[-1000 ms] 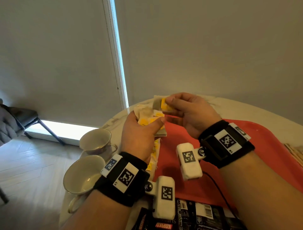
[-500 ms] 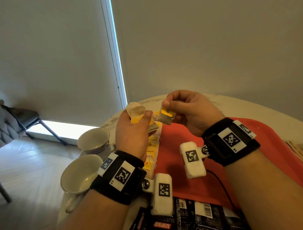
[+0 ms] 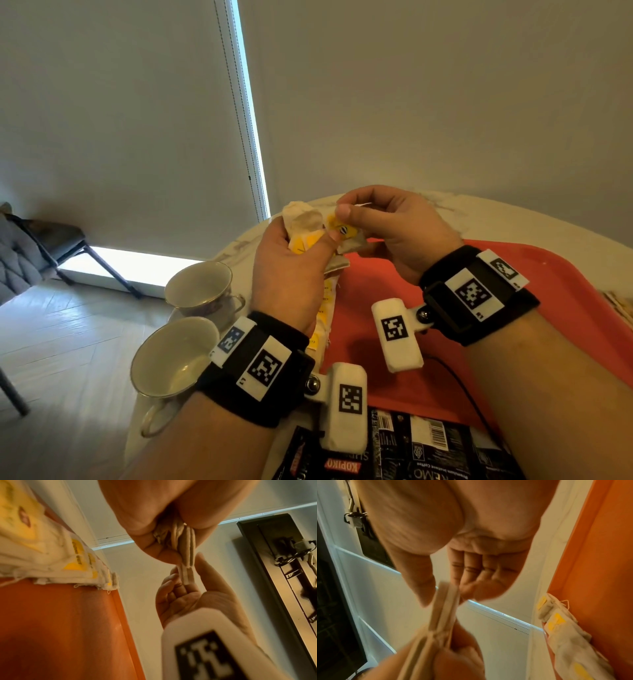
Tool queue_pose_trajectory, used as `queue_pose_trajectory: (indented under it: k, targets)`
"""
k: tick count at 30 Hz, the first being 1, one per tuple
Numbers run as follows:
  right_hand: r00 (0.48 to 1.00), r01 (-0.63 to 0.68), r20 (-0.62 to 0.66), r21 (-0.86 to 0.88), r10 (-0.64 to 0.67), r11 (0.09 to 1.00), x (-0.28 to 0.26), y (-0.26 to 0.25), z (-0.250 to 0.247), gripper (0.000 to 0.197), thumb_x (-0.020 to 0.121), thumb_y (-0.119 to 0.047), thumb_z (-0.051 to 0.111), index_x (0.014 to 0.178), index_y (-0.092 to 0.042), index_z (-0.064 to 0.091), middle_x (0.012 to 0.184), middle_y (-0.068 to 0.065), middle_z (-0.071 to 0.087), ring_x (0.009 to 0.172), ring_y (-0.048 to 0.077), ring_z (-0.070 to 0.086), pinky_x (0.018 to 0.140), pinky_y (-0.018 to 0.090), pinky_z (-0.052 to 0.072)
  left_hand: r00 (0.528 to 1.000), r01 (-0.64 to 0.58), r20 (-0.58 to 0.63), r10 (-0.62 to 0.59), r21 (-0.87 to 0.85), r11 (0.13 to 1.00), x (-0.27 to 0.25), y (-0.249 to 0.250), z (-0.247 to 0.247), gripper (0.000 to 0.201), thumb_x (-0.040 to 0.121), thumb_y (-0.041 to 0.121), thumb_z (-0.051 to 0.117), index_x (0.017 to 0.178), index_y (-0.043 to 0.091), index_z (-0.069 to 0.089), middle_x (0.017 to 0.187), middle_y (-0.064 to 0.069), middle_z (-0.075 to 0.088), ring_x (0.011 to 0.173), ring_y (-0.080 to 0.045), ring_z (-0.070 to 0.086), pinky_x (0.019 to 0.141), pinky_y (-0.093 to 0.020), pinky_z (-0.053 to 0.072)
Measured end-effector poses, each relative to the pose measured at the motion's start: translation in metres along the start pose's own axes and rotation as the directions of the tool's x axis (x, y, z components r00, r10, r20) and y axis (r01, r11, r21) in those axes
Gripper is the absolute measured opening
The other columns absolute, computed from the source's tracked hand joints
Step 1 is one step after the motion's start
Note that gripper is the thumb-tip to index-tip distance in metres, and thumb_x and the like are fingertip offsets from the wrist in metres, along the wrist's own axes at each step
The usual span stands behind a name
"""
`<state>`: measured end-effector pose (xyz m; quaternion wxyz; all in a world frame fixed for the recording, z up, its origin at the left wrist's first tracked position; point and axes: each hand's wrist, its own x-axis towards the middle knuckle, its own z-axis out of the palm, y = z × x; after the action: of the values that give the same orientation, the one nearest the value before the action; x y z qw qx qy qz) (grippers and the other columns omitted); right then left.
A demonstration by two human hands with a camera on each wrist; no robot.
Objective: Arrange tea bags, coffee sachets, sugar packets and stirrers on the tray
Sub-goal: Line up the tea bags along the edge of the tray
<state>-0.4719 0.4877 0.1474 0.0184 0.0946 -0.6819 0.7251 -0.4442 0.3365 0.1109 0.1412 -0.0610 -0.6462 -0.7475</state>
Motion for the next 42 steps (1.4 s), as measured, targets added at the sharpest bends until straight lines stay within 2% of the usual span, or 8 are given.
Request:
queue_pose_trajectory:
  k: [4,12,17,21,27,33,38,42]
  targets:
    - [0.998,-0.040,0.050,-0.004,0.040,0.999,-0.002,-0.004,-0.005,0.031,0.084,0.006,0.072,0.110,-0.009,0.067,0.084,0.013,0.072,0.074,0.024,0.069,0.059,0.032,0.056,0.992,0.018,-0.125,-0.013,0.045,0.999,0.003,0.000,-0.003,0.020,0.082,0.038,0.082,0.097,0.034,0.069,0.095,-0.001,0.079,0.091,-0.026,0.078,0.086,-0.057,0.062]
    - [0.940,-0.126,-0.306,0.100,0.151,0.987,0.024,0.019,-0.013,0.037,0.079,0.005,0.079,0.098,-0.014,0.053,0.098,0.025,0.073,0.077,0.033,0.071,0.058,0.034,0.056,0.984,0.006,-0.179,0.012,0.101,0.995,0.002,0.003,-0.005,0.012,0.094,0.027,0.075,0.100,0.027,0.065,0.087,0.003,0.072,0.083,-0.016,0.073,0.086,-0.047,0.063]
    - [0.905,-0.355,-0.284,-0.093,0.316,0.930,0.036,0.045,-0.009,0.021,0.079,0.002,0.082,0.082,-0.007,0.063,0.081,0.017,0.070,0.068,0.026,0.069,0.069,0.039,0.062,0.983,-0.002,-0.185,0.021,0.104,0.995,0.003,0.005,-0.005,0.013,0.094,0.026,0.074,0.101,0.021,0.065,0.089,-0.001,0.072,0.086,-0.021,0.073,0.087,-0.051,0.061]
    - [0.901,-0.401,-0.265,-0.199,0.345,0.894,0.044,0.057,-0.001,0.015,0.077,0.002,0.083,0.081,-0.002,0.069,0.073,0.014,0.070,0.071,0.030,0.070,0.082,0.052,0.062,0.979,0.012,-0.206,0.008,0.093,0.996,0.005,0.004,-0.007,0.013,0.093,0.026,0.074,0.101,0.021,0.065,0.091,-0.003,0.072,0.087,-0.024,0.073,0.086,-0.051,0.062]
    - [0.907,-0.401,-0.264,-0.307,0.327,0.863,0.052,0.064,0.010,0.012,0.076,-0.005,0.085,0.077,-0.006,0.074,0.086,0.018,0.076,0.087,0.035,0.075,0.085,0.053,0.061,0.982,0.018,-0.191,0.001,0.097,0.995,0.005,0.004,-0.007,0.013,0.096,0.027,0.073,0.105,0.025,0.065,0.093,0.003,0.073,0.084,-0.011,0.072,0.073,-0.027,0.057]
    - [0.901,-0.432,-0.259,-0.465,0.348,0.773,0.055,0.059,0.011,0.013,0.081,-0.018,0.085,0.086,-0.010,0.076,0.090,0.011,0.077,0.091,0.029,0.075,0.090,0.046,0.060,0.986,0.034,-0.163,-0.020,0.086,0.996,0.003,0.004,-0.006,0.011,0.096,0.028,0.073,0.101,0.029,0.063,0.093,0.002,0.073,0.085,-0.013,0.072,0.076,-0.030,0.059]
    - [0.940,-0.308,-0.222,-0.218,0.260,0.926,0.035,0.033,0.007,0.022,0.088,-0.031,0.077,0.087,-0.010,0.074,0.075,0.006,0.070,0.069,0.021,0.063,0.059,0.033,0.052,0.988,0.082,-0.134,-0.083,-0.015,0.997,0.000,0.004,-0.002,0.016,0.089,0.028,0.079,0.101,0.027,0.068,0.095,0.000,0.078,0.089,-0.021,0.077,0.085,-0.049,0.063]
    - [0.968,-0.252,-0.036,-0.087,0.250,0.964,-0.005,-0.011,0.008,0.022,0.090,-0.031,0.075,0.094,-0.010,0.071,0.078,0.003,0.066,0.062,0.014,0.060,0.058,0.027,0.047,0.991,0.079,-0.097,-0.091,-0.119,0.990,-0.002,0.007,0.000,0.019,0.087,0.021,0.083,0.102,0.021,0.071,0.099,-0.008,0.079,0.093,-0.030,0.078,0.088,-0.058,0.062]
